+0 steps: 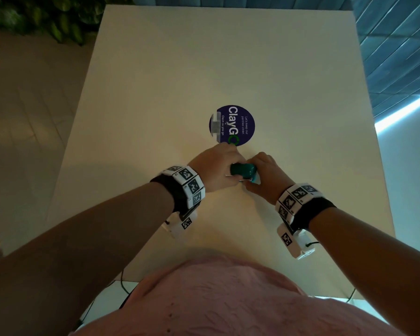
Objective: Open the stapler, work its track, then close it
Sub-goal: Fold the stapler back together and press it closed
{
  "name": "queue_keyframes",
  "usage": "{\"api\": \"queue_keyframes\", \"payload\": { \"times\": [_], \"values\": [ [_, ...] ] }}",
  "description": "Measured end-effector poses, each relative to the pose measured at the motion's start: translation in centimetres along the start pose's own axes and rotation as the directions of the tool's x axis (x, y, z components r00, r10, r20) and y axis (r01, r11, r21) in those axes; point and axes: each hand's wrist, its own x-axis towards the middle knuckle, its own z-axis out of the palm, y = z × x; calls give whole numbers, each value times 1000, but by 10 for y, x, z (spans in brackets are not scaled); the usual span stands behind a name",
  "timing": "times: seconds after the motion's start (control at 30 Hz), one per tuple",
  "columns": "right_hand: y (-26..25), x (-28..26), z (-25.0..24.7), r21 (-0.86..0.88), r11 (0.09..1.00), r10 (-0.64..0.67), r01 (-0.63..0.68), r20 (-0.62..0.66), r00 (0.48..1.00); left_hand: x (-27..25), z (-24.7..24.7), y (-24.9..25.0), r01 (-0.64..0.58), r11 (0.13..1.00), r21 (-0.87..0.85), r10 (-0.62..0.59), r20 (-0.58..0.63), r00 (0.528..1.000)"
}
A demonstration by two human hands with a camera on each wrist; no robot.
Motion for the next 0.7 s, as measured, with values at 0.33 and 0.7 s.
{"api": "queue_keyframes", "payload": {
  "times": [0.33,0.7],
  "values": [
    [3,3,0,-23,1000,-14,14,-1,1000,8,2,-2,3,999,50,-6,60,998],
    [2,-5,1,-2,1000,14,-14,-26,1000,-15,2,-24,135,971,197,-152,74,986]
  ]
}}
